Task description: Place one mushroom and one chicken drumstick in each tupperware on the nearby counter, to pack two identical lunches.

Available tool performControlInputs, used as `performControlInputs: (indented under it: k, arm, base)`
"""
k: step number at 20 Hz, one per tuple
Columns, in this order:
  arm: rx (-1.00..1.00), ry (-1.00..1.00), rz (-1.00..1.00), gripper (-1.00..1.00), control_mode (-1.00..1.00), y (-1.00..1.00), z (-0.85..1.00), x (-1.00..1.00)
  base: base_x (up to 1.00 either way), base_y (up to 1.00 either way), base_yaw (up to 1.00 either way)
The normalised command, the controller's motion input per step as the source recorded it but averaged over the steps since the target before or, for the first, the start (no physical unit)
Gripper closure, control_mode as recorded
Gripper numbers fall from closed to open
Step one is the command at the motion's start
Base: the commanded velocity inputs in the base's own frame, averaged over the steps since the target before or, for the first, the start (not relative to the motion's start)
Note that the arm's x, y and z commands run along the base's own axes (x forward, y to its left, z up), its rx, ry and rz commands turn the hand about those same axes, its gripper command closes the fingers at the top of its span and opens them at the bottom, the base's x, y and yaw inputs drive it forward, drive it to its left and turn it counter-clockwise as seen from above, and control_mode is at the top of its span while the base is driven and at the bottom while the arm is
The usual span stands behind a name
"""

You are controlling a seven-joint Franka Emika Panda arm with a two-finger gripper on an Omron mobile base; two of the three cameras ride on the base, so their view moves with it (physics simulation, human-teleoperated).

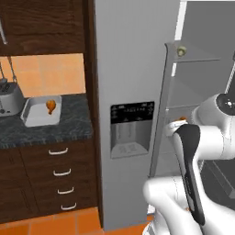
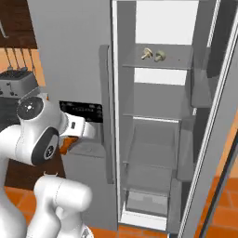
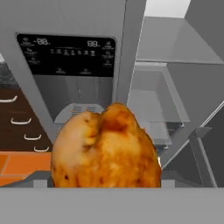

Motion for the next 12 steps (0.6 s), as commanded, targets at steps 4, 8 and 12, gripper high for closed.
performControlInputs:
  k: [4, 8, 12]
  arm:
    - [0.00, 0.00, 0.00, 1.00, 1.00, 0.00, 0.00, 0.00]
    - [0.00, 0.00, 0.00, 1.00, 1.00, 0.00, 0.00, 0.00]
    - [0.00, 0.00, 0.00, 1.00, 1.00, 0.00, 0.00, 0.00]
  base:
    - [-0.03, 1.00, 0.05]
    - [0.26, 1.00, 0.00]
    - [0.42, 1.00, 0.09]
